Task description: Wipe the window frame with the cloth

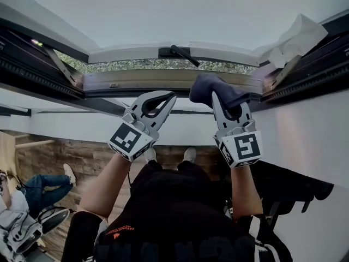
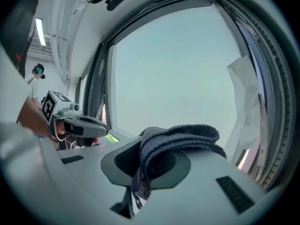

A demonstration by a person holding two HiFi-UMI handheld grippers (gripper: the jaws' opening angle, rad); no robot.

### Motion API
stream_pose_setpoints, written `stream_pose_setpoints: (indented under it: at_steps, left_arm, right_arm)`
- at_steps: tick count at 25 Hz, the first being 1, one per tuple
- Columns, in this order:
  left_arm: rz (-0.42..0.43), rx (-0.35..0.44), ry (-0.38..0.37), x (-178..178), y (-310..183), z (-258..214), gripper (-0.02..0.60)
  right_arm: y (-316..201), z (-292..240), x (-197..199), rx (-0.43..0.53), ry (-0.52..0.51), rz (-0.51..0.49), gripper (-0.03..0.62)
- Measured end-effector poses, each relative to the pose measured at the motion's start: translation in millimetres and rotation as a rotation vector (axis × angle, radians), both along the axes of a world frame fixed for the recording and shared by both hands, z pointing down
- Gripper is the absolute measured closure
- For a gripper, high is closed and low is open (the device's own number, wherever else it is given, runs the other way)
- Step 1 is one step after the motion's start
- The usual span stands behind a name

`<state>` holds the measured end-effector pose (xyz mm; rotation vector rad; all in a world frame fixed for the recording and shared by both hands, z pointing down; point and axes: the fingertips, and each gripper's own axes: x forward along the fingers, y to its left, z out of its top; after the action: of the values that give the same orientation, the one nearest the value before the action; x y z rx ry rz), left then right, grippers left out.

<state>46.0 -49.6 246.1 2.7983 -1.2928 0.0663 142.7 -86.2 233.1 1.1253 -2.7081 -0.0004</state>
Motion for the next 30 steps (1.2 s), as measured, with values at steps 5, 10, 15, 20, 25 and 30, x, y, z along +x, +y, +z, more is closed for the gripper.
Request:
stream_pose_setpoints:
  at_steps: [5,10,15,20,25,30]
  left_arm:
    - [-0.005,0.003,0.010,-4.7,-0.7,-0.6,0.560]
    - [-0.044,-0.031,0.008,-10.9,-1.9,0.1,0.560]
    - [-0.039,-0.011,0.012,-13.8,1.0,-0.1,0.560]
    - [-0.039,0.004,0.019,-14.0,1.5,-4.6,0.560]
    - [-0.037,-0.001,0.017,-12.8,3.6,-7.2,0.560]
    - [-0.042,-0.020,0.022,-10.8,1.5,-7.3,0.560]
  right_arm:
    - [0.6,-0.8,-2.8,0.001,0.003,-0.001,0.562]
    - [0.9,-0.1,-5.1,-0.001,0.014,-0.011,0.562]
    - [2.2,0.6,-8.3,-0.001,0.021,-0.019,0.562]
    - [4.3,-2.0,-10.5,0.007,0.025,-0.030,0.562]
    - [6.8,-2.5,-10.2,0.008,0.032,-0.030,0.562]
    - [7.8,-1.6,-8.8,0.005,0.037,-0.034,0.562]
